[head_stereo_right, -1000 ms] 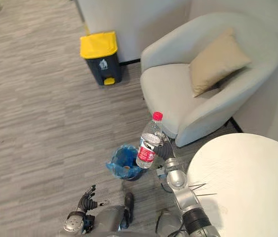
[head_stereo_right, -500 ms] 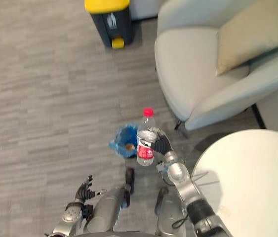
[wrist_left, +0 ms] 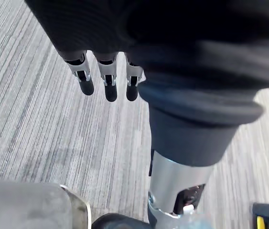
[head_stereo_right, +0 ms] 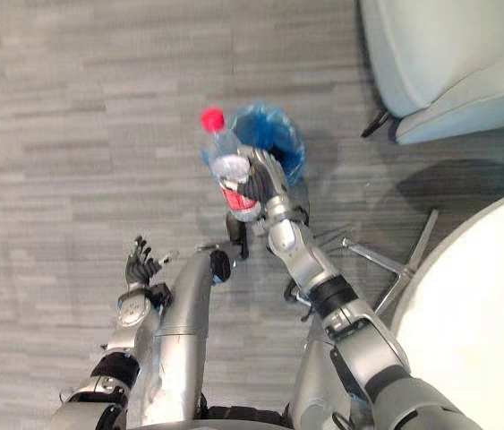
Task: Gather rubbish on tea table into small bin, then transfer packed bag to large trash can.
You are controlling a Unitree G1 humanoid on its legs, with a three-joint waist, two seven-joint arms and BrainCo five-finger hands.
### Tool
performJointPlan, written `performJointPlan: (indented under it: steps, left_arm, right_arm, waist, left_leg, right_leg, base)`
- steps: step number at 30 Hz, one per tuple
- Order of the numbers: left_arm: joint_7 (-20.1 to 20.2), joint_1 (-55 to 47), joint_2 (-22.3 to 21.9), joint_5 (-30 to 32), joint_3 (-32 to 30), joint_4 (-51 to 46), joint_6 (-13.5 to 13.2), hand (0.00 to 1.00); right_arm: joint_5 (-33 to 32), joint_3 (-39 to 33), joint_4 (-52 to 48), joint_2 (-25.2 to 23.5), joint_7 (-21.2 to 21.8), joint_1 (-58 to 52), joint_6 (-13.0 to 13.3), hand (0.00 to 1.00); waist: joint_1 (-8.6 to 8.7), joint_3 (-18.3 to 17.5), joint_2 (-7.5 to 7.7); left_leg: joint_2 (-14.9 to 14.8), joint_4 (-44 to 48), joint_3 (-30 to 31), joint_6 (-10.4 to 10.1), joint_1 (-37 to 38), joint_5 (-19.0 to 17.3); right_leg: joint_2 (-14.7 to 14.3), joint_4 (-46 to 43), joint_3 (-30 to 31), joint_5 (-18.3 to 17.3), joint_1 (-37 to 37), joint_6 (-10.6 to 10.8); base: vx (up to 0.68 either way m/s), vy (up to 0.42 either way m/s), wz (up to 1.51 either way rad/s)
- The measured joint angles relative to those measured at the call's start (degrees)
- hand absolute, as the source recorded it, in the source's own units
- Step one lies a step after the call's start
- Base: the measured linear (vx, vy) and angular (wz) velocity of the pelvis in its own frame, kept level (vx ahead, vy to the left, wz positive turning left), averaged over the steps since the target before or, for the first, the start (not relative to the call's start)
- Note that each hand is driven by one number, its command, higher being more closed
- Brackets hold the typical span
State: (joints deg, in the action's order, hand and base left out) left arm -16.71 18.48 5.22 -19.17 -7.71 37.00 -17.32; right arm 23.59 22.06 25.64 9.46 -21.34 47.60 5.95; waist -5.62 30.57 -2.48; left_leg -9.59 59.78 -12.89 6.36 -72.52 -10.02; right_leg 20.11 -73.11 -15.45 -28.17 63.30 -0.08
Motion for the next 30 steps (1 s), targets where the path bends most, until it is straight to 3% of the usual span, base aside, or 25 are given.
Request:
performJointPlan:
  steps: [3,9,11,13,25,30]
  left_arm:
    - [0.2,1.0,1.4,-0.6,-0.3,-4.4,0.1,0.0]
    - [0.5,0.6,2.3,-1.6,-0.8,-5.0,0.2,0.0]
    - [0.4,-0.4,2.2,-1.7,-1.2,-5.2,0.0,0.0]
    - [0.6,0.3,2.6,-1.7,-0.8,-5.7,0.0,0.0]
    - [1.6,-0.1,2.9,-0.5,0.8,-5.6,0.1,0.0]
    - [1.6,-0.7,3.6,-0.3,0.9,-5.6,0.1,0.0]
  right_arm:
    - [-0.8,-1.7,-0.4,0.5,-1.6,6.1,-0.5,1.0]
    - [-3.4,-3.7,-0.2,2.9,-4.3,14.2,-1.1,1.0]
    - [-3.9,-3.7,-0.1,3.7,-4.7,15.7,-1.0,1.0]
    - [-4.9,-4.2,-0.1,5.6,-4.9,17.3,-1.0,1.0]
    - [-7.6,-8.7,-0.2,11.6,-7.9,17.3,-1.4,1.0]
    - [-7.8,-10.7,-0.1,13.9,-8.8,17.3,-1.4,1.0]
  waist:
    - [-0.04,0.1,0.08]
    - [-0.11,0.4,0.43]
    - [-1.29,0.5,0.55]
    - [-1.35,0.5,0.58]
    - [-1.19,0.5,0.61]
    - [-0.29,0.5,0.63]
  left_leg:
    - [0.8,2.6,0.4,-0.2,-6.5,-0.1]
    - [0.4,1.3,-2.9,-0.7,-8.8,0.1]
    - [-0.4,4.0,-2.0,1.0,-10.1,0.2]
    - [-0.1,4.1,-2.0,0.9,-12.2,0.1]
    - [0.4,2.4,-3.2,0.5,-11.5,0.3]
    - [0.0,2.4,-3.6,0.5,-11.5,0.3]
  right_leg:
    - [1.0,-3.9,1.5,-0.9,6.4,0.7]
    - [1.0,-3.7,3.6,-0.9,10.1,0.9]
    - [0.6,-5.2,3.9,-0.7,11.2,1.3]
    - [0.7,-5.3,4.0,-0.6,13.0,1.5]
    - [1.0,-4.3,5.0,0.3,13.4,2.5]
    - [0.8,-4.2,5.2,0.4,13.7,2.4]
  base:
    - [-0.1,0.026,0.25]
    - [-0.08,-0.011,0.23]
    - [-0.03,-0.022,-0.14]
    - [-0.06,0.008,0.09]
    - [-0.05,-0.003,0.02]
    - [-0.04,-0.006,-0.04]
